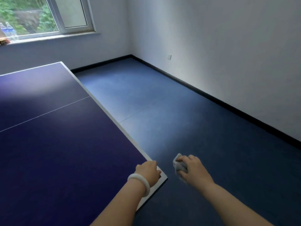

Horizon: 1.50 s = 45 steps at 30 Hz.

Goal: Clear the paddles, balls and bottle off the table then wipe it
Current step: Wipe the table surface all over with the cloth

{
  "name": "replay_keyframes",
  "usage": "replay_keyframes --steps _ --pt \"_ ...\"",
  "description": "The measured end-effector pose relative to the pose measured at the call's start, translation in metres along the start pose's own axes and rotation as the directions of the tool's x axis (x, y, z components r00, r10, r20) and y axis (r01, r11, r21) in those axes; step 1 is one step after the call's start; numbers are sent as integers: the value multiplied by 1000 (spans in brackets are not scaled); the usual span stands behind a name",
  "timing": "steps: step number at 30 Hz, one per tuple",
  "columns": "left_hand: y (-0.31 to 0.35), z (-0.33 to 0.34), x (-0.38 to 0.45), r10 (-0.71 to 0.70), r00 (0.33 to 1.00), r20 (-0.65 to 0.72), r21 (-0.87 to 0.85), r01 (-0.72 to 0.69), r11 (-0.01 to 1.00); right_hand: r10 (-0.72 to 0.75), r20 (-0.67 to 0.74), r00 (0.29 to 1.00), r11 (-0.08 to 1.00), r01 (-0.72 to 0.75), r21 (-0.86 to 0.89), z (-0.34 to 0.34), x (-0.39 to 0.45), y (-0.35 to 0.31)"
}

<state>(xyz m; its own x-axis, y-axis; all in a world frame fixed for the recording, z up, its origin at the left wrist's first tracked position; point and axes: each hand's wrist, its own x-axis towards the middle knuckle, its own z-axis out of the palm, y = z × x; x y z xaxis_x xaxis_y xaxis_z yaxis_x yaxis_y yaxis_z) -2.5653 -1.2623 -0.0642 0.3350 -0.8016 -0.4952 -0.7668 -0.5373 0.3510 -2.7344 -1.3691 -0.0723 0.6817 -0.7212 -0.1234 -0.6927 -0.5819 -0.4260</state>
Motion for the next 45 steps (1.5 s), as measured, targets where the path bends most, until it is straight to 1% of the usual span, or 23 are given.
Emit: replay_keyframes --steps 2,6,12,15,18,21,26,28,31,36,39,42,45 --pt "16 -9 31 -19 1000 12 10 19 1000 15 9 1000 1000 -15 14 -10 25 23" --pt "49 -18 96 -64 998 -6 8 64 998 -30 30 999 999 29 31 -29 81 70" --pt "94 -50 174 -209 971 -113 -92 200 976 -186 113 976 982 188 -9 -73 191 131" --pt "104 -68 195 -292 945 -145 -168 268 949 -263 145 954 965 264 12 -92 250 138" --pt "96 -86 206 -397 896 -199 -222 354 909 -344 198 918 939 343 40 -96 307 119" --pt "77 -103 219 -491 841 -228 -265 431 862 -435 237 869 899 430 76 -86 355 88" --pt "29 -137 262 -581 780 -234 -312 506 804 -529 314 788 843 532 85 -67 434 35" --pt "4 -156 284 -603 763 -232 -329 522 787 -534 351 769 839 534 107 -64 469 14" --pt "-33 -189 314 -639 737 -221 -354 550 757 -528 368 765 845 519 134 -63 520 -13" --pt "-90 -249 357 -681 689 -249 -391 572 721 -537 387 749 839 524 149 -61 603 -61" --pt "-120 -271 373 -712 655 -252 -406 596 692 -551 433 713 828 534 173 -53 644 -89" --pt "-151 -286 392 -769 593 -237 -451 634 628 -583 450 676 803 563 195 -39 694 -124" --pt "-181 -299 410 -834 502 -228 -490 681 544 -637 480 603 752 624 214 -23 745 -165"
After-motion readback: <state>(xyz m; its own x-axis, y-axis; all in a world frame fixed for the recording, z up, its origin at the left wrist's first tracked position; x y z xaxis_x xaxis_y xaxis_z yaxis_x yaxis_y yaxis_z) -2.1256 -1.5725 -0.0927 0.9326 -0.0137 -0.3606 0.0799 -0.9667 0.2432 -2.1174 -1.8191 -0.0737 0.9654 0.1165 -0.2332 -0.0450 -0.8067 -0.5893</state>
